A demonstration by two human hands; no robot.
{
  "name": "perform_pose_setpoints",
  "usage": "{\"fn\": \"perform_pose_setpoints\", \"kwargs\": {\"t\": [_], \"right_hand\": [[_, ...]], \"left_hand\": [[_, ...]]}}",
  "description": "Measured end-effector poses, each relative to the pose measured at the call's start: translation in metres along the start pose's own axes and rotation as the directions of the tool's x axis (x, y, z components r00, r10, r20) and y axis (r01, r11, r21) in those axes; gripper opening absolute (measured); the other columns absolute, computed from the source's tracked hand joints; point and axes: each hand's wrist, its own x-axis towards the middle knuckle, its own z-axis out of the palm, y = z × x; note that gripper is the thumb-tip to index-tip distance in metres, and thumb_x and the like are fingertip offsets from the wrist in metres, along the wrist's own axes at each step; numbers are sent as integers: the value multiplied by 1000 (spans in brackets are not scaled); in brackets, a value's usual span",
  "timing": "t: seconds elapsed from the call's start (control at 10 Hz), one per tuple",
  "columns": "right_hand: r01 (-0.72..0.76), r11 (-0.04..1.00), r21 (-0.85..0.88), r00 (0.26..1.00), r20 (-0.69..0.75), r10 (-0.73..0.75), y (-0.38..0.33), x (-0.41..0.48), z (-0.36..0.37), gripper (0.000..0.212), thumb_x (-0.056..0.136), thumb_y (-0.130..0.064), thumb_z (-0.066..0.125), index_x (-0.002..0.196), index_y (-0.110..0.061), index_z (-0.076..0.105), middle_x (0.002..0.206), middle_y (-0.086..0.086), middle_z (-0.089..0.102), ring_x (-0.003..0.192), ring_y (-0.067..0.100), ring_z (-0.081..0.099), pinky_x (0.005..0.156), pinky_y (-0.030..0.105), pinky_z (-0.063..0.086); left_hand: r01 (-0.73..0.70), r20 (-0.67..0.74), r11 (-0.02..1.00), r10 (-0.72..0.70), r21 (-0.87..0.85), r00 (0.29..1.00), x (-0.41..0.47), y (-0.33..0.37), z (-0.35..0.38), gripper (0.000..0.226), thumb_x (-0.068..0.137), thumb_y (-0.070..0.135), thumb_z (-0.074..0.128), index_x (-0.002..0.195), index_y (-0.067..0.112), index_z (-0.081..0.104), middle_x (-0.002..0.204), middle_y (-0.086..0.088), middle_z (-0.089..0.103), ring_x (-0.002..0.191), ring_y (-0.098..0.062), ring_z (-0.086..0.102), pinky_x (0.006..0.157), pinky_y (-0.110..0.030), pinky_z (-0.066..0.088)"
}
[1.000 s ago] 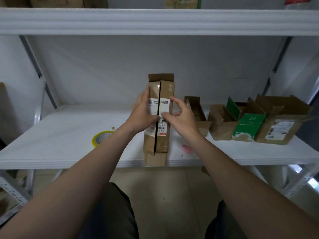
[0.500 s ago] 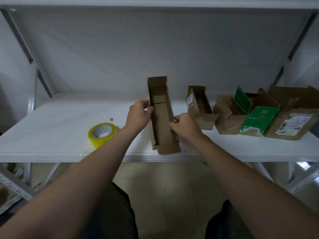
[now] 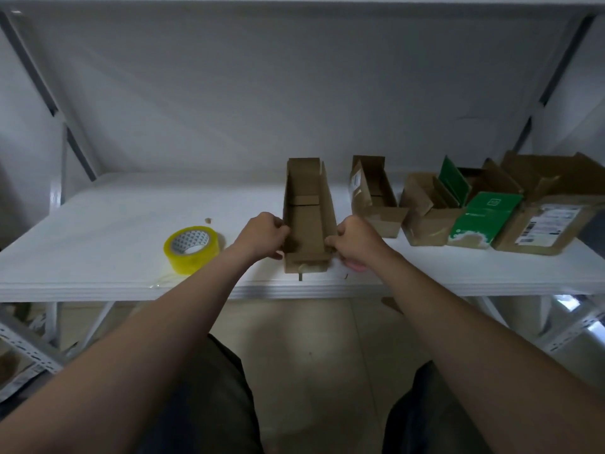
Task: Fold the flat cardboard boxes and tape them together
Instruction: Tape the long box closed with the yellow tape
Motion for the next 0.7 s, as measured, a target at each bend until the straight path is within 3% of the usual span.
{"fn": "perform_pose_setpoints", "kwargs": {"t": [0.1, 0.2, 0.3, 0.4, 0.5, 0.6, 0.7], "right_hand": [[-75, 992, 105, 997, -1, 76, 5, -3, -2, 32, 101, -23, 59, 74, -8, 54, 63, 11, 60, 51, 22, 59, 54, 29, 48], [-109, 988, 106, 993, -44, 114, 4, 10, -5, 27, 103, -26, 56, 88, -5, 63, 76, 13, 69, 68, 24, 70, 57, 28, 50], [-125, 990, 70, 987, -97, 132, -3, 33, -17, 22, 103, -27, 56, 100, -7, 63, 82, 10, 69, 72, 18, 70, 58, 29, 47], [-147, 987, -67, 979, -154, 136, -6, 59, -21, 14, 104, -23, 55, 100, -9, 59, 81, 7, 62, 66, 17, 63, 50, 26, 40], [-115, 960, -256, 982, -177, 70, -5, 76, -16, 8, 103, -15, 55, 103, -9, 62, 86, 7, 60, 81, 23, 63, 55, 27, 40], [-56, 943, -327, 986, -165, 2, 3, 90, -9, 11, 103, -9, 53, 102, -6, 64, 82, 5, 56, 87, 25, 63, 62, 28, 41], [-14, 956, -293, 990, -138, -28, 0, 96, -12, 14, 104, -17, 54, 99, -8, 63, 82, 6, 57, 82, 24, 63, 55, 26, 37]], "left_hand": [[-52, -54, 995, 57, 87, 997, 5, -5, 4, 33, 104, 13, 38, 100, -7, 64, 95, -22, 70, 74, -32, 74, 62, -39, 63], [-52, -74, 997, 56, 49, 996, 21, 1, 5, 33, 106, 12, 37, 102, -6, 64, 92, -22, 71, 72, -33, 75, 65, -44, 63], [-24, -97, 995, 14, -94, 995, 45, 15, 1, 34, 107, 12, 38, 105, -5, 68, 89, -22, 73, 71, -31, 75, 71, -46, 64], [-16, -103, 998, 9, -64, 995, 71, 28, 4, 34, 106, 13, 39, 103, -4, 69, 84, -21, 74, 69, -32, 75, 73, -45, 64], [15, -98, 1000, -13, 23, 995, 92, 33, 15, 32, 106, 17, 42, 104, -4, 67, 82, -20, 74, 66, -31, 75, 74, -45, 64], [54, -146, 997, -45, 57, 988, 102, 30, 28, 32, 107, 19, 42, 105, -2, 66, 83, -20, 74, 65, -30, 75, 75, -45, 63], [83, -154, 996, -81, 9, 985, 106, 33, 31, 36, 107, 27, 42, 105, -1, 64, 92, -18, 73, 73, -34, 74, 74, -47, 63]]}}
